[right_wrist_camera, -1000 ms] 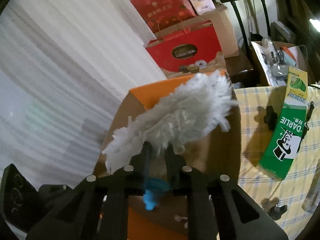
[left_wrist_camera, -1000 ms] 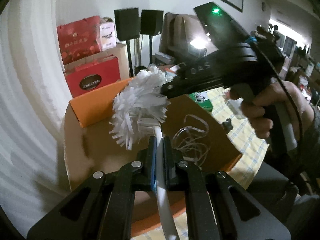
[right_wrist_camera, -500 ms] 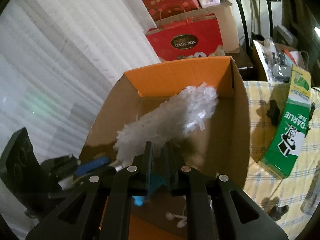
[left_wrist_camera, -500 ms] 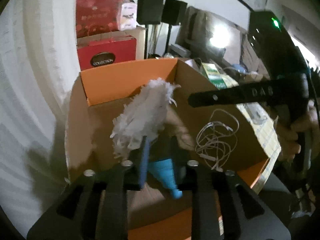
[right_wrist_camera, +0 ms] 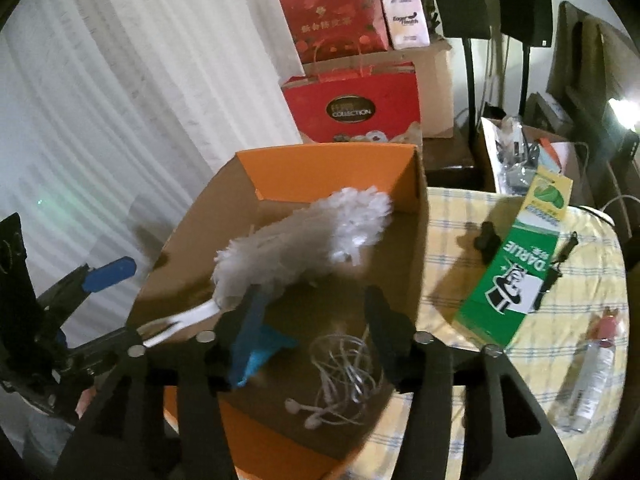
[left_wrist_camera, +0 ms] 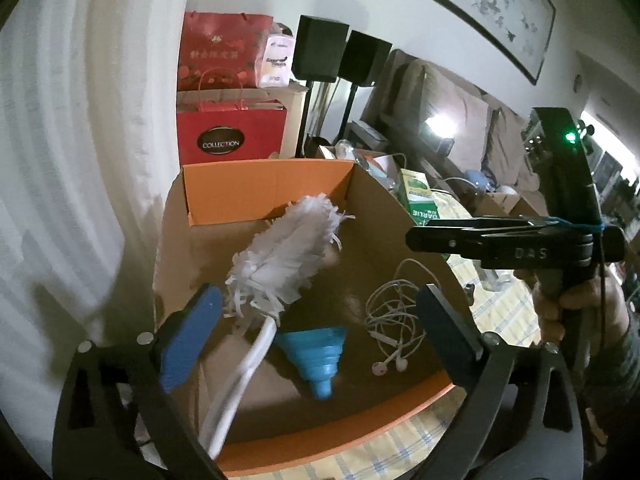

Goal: Organize objects
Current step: 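Lower the duster into the orange box and open both tools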

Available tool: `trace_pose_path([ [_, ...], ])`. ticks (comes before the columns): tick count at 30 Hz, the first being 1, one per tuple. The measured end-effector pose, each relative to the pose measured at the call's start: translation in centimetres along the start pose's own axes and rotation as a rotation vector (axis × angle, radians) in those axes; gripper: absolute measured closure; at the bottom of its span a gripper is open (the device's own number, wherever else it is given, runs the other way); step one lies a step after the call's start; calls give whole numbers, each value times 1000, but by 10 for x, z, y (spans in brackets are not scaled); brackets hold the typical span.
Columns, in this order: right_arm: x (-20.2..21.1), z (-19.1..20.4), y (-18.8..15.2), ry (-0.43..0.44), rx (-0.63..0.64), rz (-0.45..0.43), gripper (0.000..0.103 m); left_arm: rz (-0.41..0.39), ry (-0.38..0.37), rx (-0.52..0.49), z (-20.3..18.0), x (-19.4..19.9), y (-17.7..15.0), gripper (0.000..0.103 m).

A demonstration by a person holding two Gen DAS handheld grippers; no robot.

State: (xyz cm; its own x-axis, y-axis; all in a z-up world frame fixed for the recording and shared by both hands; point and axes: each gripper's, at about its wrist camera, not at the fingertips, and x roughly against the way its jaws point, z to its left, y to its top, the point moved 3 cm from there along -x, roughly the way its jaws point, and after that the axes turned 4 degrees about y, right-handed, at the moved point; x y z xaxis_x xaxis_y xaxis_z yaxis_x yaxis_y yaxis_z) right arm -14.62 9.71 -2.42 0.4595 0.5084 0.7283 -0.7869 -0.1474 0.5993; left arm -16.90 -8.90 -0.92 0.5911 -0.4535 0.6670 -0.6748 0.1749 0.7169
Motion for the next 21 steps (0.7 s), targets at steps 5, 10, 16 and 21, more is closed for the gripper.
trace_pose_path([
  [5,15,-6,-6,-30,20,-20,29,-21,31,39,-2,1,-1,1],
  [10,29,-10,-14,-107,65,-52,18,-30,72,67,-5,2,-3,0],
  [16,41,-19,-21,-168,72,-74,14,-59,104,101,-10,7,-2,0],
  [21,51,-27,-26,-167,52,-90,10,-61,122,145,-13,7,-1,0],
])
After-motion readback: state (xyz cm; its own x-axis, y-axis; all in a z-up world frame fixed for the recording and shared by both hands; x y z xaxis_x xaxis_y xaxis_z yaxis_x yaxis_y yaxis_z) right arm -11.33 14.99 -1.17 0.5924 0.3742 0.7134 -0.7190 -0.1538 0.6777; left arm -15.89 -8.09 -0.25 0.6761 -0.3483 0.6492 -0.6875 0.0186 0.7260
